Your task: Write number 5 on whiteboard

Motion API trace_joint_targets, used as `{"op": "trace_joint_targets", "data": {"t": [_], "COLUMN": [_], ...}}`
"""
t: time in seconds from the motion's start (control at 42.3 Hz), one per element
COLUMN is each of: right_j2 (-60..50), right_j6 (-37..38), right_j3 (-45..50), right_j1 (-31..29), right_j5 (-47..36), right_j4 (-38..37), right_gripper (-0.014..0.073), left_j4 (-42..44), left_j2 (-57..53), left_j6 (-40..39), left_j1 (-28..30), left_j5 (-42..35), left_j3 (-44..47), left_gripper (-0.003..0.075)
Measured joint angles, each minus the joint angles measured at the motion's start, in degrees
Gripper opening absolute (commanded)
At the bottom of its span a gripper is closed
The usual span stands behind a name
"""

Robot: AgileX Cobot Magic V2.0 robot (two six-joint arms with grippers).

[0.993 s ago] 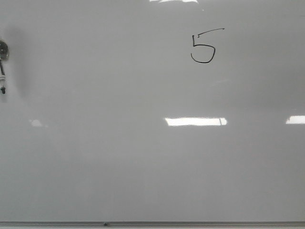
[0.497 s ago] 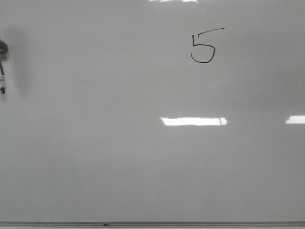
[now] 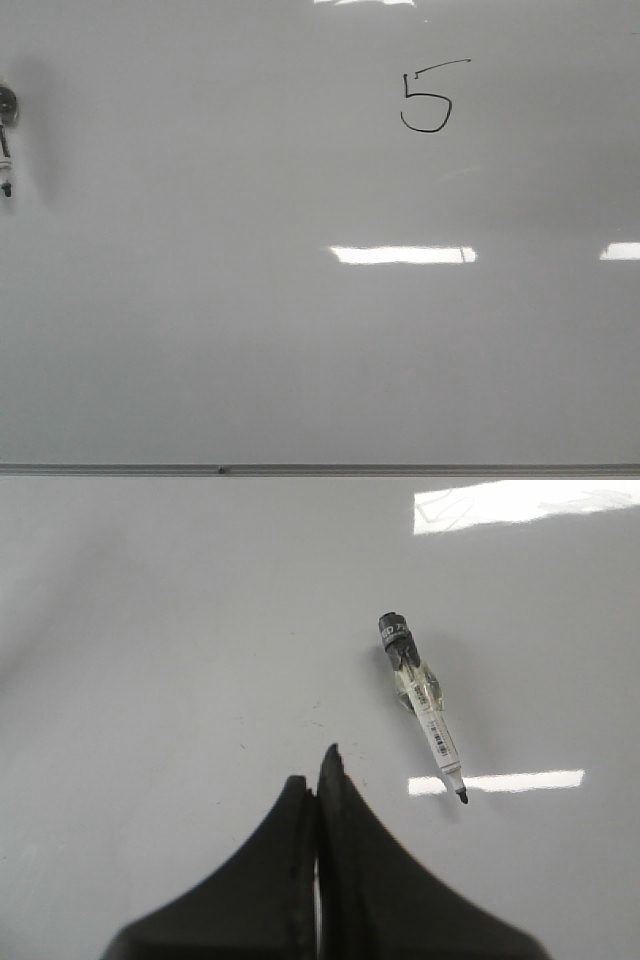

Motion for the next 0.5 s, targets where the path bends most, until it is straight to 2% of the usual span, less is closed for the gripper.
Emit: {"op": "trace_joint_targets", "data": {"t": [0.497], "right_j2": [0.0], "right_j6": [0.0], "right_j3": [0.0], "right_j1": [0.0], "right_j5": [0.0], "right_j4": [0.0], "right_gripper": [-0.0069], "left_j4": [0.0], "left_j2": [0.0], "left_j6": [0.0], "left_j1": [-1.6], "left_j5": [0.0], "left_j3": [0.0], "left_gripper": [-0.0020]}}
